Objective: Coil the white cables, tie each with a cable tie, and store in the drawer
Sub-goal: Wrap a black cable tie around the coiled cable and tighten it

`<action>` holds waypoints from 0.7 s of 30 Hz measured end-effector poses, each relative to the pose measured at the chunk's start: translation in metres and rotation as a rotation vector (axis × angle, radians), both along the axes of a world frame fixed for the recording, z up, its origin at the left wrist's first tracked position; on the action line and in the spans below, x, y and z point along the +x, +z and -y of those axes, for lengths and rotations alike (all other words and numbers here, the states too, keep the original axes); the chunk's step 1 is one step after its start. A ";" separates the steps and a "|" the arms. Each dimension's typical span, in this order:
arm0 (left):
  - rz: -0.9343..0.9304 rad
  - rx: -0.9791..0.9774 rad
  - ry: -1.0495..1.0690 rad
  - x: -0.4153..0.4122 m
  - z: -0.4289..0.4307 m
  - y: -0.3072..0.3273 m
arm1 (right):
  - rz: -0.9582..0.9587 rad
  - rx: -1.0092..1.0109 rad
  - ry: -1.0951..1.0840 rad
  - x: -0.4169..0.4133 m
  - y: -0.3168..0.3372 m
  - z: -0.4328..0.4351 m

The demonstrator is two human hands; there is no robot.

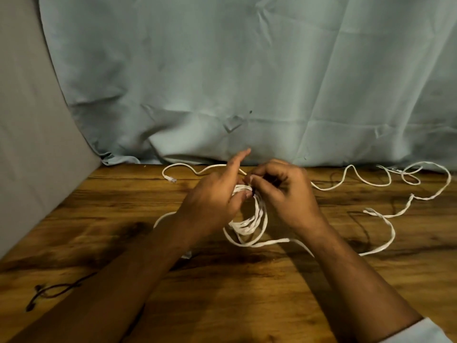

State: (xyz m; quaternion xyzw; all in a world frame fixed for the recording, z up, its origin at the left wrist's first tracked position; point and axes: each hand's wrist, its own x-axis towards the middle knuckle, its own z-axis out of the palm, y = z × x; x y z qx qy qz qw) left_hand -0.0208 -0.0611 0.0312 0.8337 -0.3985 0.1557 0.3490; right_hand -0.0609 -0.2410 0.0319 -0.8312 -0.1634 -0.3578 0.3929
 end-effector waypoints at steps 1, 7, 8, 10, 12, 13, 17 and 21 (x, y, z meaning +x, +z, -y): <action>0.034 -0.002 -0.011 -0.001 0.001 0.000 | -0.059 0.106 0.026 0.001 0.000 0.001; 0.211 0.092 -0.018 -0.004 0.000 -0.001 | -0.320 0.472 0.139 0.004 0.000 0.000; 0.230 0.115 -0.020 -0.007 0.001 -0.001 | -0.355 0.485 0.146 0.004 0.000 0.002; 0.225 0.129 -0.016 -0.009 0.002 -0.001 | -0.460 0.533 0.161 0.003 0.001 0.004; 0.216 0.103 -0.012 -0.009 0.003 -0.001 | -0.550 0.577 0.169 0.001 0.003 0.006; 0.220 0.084 -0.013 -0.008 0.004 -0.001 | -0.574 0.578 0.157 0.001 0.003 0.006; 0.180 -0.012 -0.055 -0.006 0.003 0.002 | -0.663 0.633 0.103 0.003 0.000 0.005; 0.241 0.011 -0.090 -0.004 0.001 0.000 | -0.789 0.696 0.128 0.001 0.002 0.007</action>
